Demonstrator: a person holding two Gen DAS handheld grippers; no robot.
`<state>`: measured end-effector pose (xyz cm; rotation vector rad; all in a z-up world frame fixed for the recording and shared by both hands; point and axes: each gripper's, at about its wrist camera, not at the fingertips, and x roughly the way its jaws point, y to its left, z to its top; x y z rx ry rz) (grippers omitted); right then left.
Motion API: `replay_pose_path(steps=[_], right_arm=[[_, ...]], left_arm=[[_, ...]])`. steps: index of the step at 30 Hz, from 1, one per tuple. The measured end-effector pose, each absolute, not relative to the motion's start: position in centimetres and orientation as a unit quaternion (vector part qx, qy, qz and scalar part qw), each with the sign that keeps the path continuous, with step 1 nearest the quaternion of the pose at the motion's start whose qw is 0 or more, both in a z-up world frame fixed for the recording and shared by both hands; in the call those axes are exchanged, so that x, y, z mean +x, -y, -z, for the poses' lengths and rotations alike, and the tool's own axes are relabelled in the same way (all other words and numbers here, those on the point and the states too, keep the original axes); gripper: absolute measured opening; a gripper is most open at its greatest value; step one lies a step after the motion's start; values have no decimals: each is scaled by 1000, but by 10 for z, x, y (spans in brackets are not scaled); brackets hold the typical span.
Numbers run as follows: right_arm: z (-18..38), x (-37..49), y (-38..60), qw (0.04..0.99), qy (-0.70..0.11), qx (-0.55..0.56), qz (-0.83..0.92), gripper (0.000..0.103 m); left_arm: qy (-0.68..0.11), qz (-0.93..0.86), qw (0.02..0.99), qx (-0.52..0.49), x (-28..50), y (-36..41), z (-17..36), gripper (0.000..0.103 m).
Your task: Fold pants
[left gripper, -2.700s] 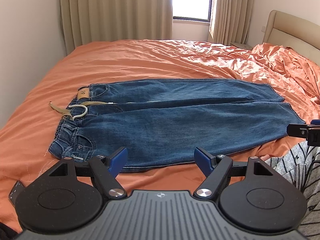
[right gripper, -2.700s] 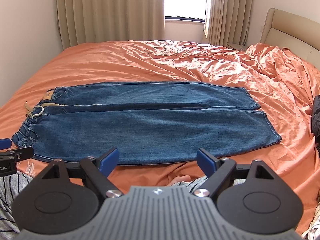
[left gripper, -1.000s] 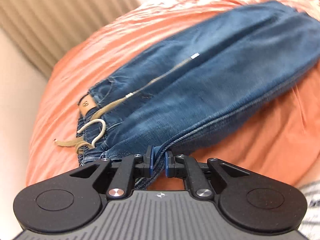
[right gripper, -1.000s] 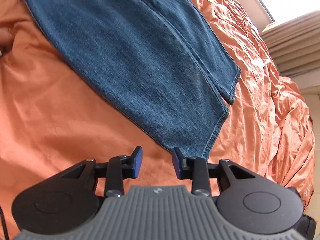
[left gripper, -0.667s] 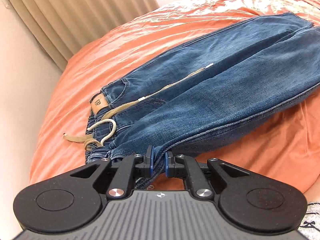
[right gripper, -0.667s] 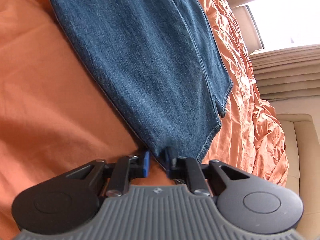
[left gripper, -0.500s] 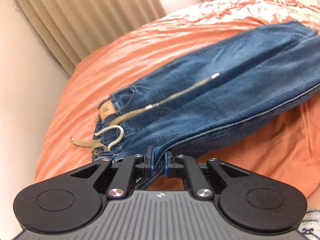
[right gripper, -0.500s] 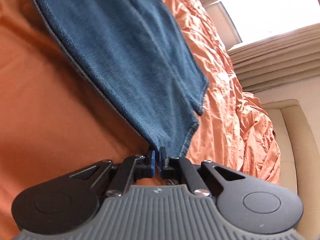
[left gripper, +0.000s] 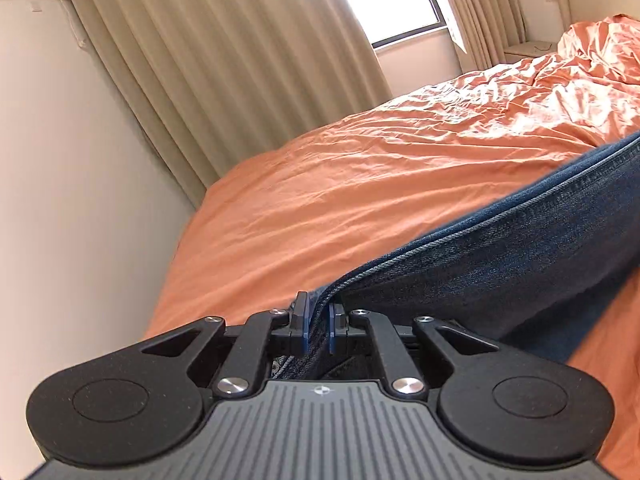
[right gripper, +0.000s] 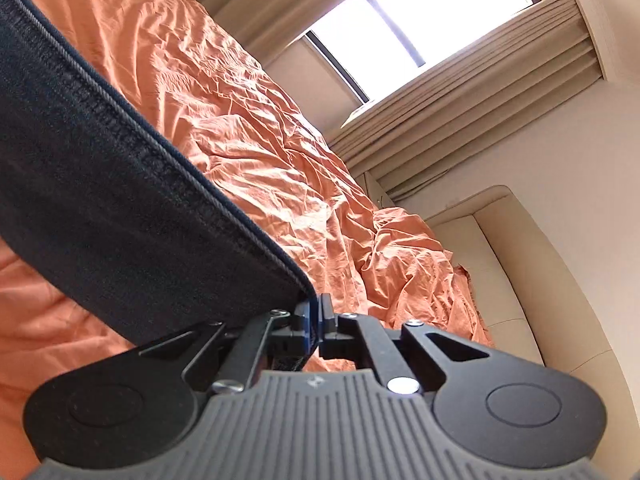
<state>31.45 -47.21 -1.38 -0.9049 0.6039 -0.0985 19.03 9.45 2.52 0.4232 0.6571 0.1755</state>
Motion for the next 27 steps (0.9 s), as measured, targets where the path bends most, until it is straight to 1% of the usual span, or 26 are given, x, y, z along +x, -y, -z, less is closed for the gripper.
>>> replay_pose_path(steps=[3,7,15,21,24,27], right_arm=[[28,360,464,845,-306,-435,55,0],[65,419,450,824,-334,-454,53,0],[148,519,424,780,-388,-490,29,0],[209,554,416,755,-419,-504,11,0],[223,561,414,753,-418,-508,10,0],[218,564,414,762,-413,-499,19,0]], left_arm=[[-331,-84,915,213,230,-99,-18,9],[-358,-81,905,216,287,-110,2,9],[-430,-63,870,234,390,-133,82,10],[-469,-48,848,242,421,-142,137,10],[-472,-44,848,237,426,-145,145,10],[-465,-43,853,232,427,-146,140,10]])
